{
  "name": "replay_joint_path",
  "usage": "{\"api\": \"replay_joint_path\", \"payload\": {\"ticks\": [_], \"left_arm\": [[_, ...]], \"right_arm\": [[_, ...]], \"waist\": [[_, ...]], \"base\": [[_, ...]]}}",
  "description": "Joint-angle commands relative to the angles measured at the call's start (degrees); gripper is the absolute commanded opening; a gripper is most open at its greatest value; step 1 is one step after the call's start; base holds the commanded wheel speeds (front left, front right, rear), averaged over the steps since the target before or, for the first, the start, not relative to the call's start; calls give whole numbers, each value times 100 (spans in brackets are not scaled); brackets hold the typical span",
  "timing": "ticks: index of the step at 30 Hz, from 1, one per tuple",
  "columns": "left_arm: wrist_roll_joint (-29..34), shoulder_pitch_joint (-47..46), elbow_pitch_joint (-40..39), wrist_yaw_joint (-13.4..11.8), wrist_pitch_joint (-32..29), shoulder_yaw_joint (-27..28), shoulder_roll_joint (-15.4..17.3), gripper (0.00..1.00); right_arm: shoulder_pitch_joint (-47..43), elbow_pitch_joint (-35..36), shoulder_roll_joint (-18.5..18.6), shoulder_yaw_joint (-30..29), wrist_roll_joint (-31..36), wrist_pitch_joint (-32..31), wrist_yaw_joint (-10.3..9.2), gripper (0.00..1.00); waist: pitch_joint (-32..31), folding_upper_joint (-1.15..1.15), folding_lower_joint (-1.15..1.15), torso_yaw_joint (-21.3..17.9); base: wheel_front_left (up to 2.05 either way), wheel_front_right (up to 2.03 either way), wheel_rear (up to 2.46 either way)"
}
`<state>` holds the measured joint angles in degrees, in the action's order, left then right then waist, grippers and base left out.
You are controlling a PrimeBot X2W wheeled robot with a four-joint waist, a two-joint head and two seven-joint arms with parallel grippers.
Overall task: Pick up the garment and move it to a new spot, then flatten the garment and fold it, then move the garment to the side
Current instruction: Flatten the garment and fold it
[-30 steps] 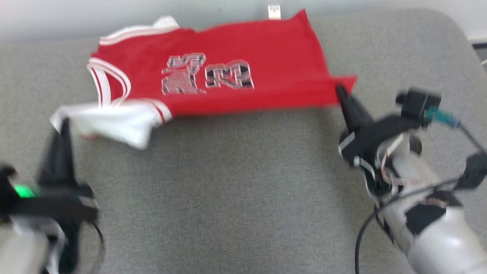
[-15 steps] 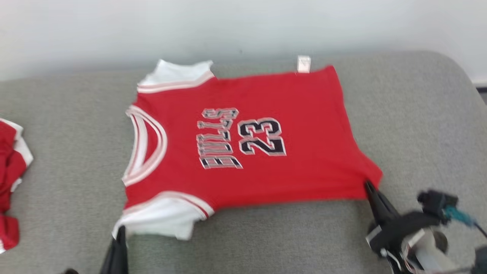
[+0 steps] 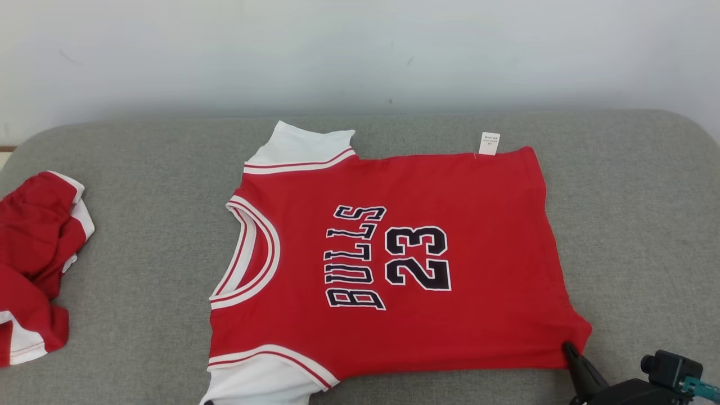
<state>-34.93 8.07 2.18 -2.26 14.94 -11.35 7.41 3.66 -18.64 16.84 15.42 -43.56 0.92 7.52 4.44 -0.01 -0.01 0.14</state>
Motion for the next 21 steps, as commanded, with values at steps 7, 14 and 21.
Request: {"api": "replay_joint_path", "payload": {"ticks": [7,14,21], "left_arm": [[361,-456,10,203,33,144,115,0],[535,-1220,177,296,28,222,308,0],[529,-2031,716,372,-2,246,352,0]], "right_arm": [[1,545,-417,-537,89,-567,-6,0],[408,722,-713,-885,162,-1222,-6,0],[954,751,-996,-1043,160,-1732,-6,0]], "waist": [[155,1,1,-95],[285,1,1,-215],[397,1,1,-327]], "base": [[0,0,0],[0,0,0],[0,0,0]]}}
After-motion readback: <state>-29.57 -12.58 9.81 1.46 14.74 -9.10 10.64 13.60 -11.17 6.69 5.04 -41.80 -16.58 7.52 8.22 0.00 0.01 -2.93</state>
